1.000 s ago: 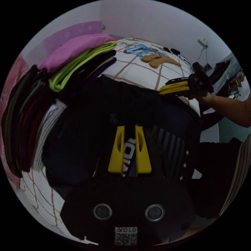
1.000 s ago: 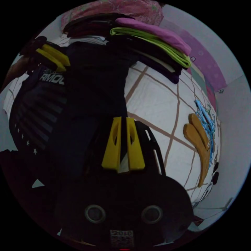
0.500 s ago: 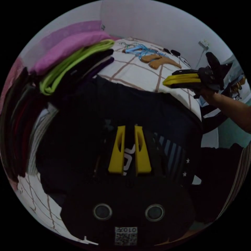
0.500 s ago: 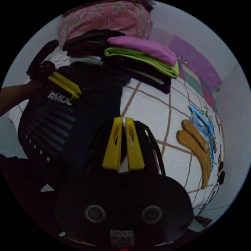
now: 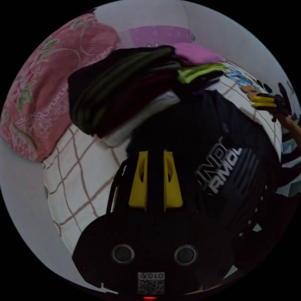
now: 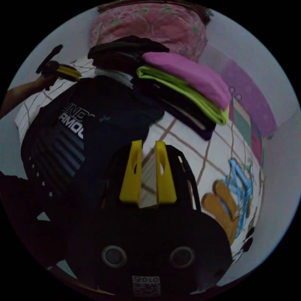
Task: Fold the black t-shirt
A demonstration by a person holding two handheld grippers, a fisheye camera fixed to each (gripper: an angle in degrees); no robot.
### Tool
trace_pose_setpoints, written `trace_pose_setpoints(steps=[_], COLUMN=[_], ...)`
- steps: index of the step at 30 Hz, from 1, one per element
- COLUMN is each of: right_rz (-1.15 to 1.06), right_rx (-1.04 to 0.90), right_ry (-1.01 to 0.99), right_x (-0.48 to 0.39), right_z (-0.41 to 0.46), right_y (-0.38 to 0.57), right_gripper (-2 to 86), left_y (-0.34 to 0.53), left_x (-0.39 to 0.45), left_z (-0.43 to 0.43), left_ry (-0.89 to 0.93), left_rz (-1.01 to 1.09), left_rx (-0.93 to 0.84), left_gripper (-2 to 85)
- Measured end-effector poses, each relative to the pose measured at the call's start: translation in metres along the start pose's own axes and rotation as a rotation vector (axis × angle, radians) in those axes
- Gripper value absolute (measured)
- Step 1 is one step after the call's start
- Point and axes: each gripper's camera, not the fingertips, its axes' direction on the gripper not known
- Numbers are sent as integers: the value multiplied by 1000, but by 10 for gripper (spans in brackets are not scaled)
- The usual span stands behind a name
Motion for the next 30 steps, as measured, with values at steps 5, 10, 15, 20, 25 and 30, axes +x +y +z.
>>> trace_pose_setpoints(steps=[5, 10, 15, 20, 25, 30], right_rz=[-314, -496, -503, -524, -527, -527], right_rx=[61, -43, -46, -71, -98, -107], right_ry=[13, -23, -78, -111, -134, -147], right_x=[-7, -13, -18, -36, -51, -65], right_z=[27, 69, 89, 106, 114, 110], right_y=[-89, -133, -161, -176, -185, -187], right_gripper=[71, 79, 90, 85, 65, 35], left_y=[-15, -8, 2, 5, 13, 32], left_x=[-10, -12, -24, -22, -24, -30], left_z=[12, 29, 37, 45, 49, 30], left_ry=[-42, -27, 26, 77, 142, 207], left_rz=[170, 314, 274, 265, 214, 144], left_rx=[26, -24, -21, -46, -58, 27], left_gripper=[96, 104, 104, 92, 67, 22])
